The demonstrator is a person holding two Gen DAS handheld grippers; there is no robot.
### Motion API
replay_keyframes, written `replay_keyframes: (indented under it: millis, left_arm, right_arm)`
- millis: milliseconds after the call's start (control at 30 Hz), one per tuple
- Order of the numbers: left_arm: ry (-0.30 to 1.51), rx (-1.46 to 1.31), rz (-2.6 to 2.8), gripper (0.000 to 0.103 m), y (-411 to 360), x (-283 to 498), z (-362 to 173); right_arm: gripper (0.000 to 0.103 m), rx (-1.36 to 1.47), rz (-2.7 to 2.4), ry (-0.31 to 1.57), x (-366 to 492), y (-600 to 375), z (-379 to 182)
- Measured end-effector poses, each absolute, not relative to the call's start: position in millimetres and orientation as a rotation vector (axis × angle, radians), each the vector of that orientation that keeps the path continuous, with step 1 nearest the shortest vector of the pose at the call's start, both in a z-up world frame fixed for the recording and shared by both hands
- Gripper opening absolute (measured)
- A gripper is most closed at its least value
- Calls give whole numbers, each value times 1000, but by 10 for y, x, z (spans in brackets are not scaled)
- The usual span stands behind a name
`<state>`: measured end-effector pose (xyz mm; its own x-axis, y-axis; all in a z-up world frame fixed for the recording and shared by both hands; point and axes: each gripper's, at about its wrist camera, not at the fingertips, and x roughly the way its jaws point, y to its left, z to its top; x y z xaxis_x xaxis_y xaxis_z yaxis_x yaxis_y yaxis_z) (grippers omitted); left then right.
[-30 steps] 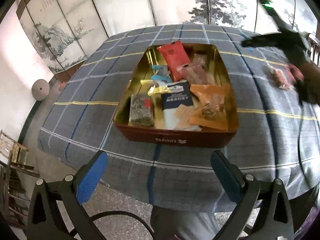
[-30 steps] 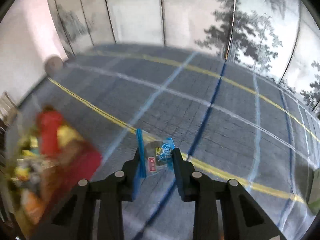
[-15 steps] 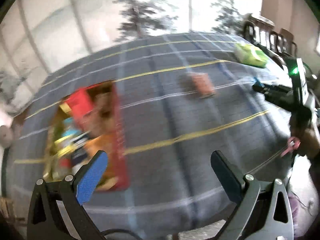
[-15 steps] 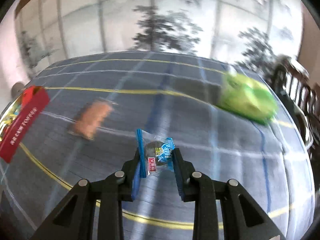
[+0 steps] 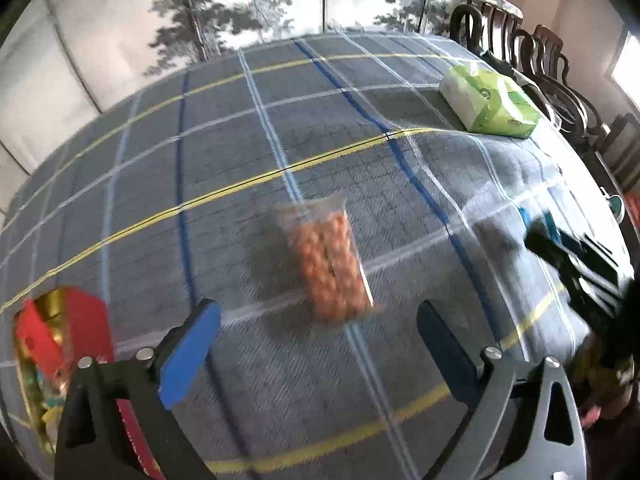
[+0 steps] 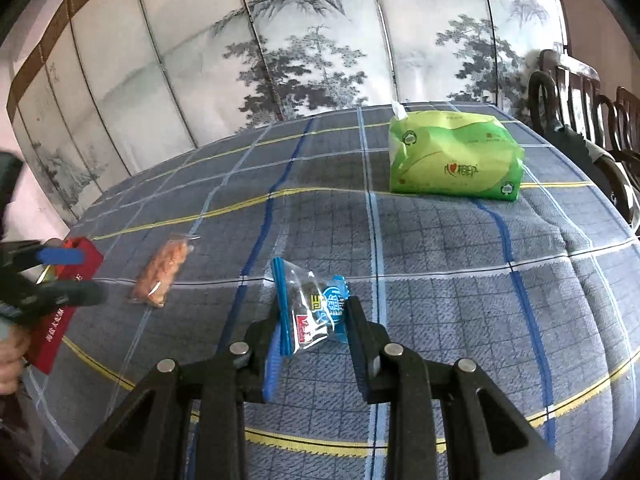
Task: Organize snacks
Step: 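Grasp the clear bag of orange peanuts with the left tool while the right tool lifts the blue candy, then carry the peanut bag over the gold tin with the left tool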
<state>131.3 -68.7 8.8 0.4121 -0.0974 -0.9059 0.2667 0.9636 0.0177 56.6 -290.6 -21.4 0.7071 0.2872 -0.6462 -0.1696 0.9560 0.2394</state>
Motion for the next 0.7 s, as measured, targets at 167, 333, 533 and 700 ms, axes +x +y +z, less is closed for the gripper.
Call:
replay_keyframes:
  millis: [167, 333, 533, 700]
  left_arm:
    - [1180, 182, -192, 88, -756, 1558, -108]
    - [1201, 201, -183, 45, -820, 1635, -271]
    - [1176, 176, -183, 33, -872, 1457, -300]
    - [1125, 120, -188, 33, -866, 904, -82]
  right_arm:
    - [29, 199, 284, 732, 563, -2948, -210]
    - [29, 215, 300, 721, 548, -2966, -203]
    - [29, 220, 301, 733, 577, -2961, -218]
    - [29, 212, 297, 753, 615, -2948, -234]
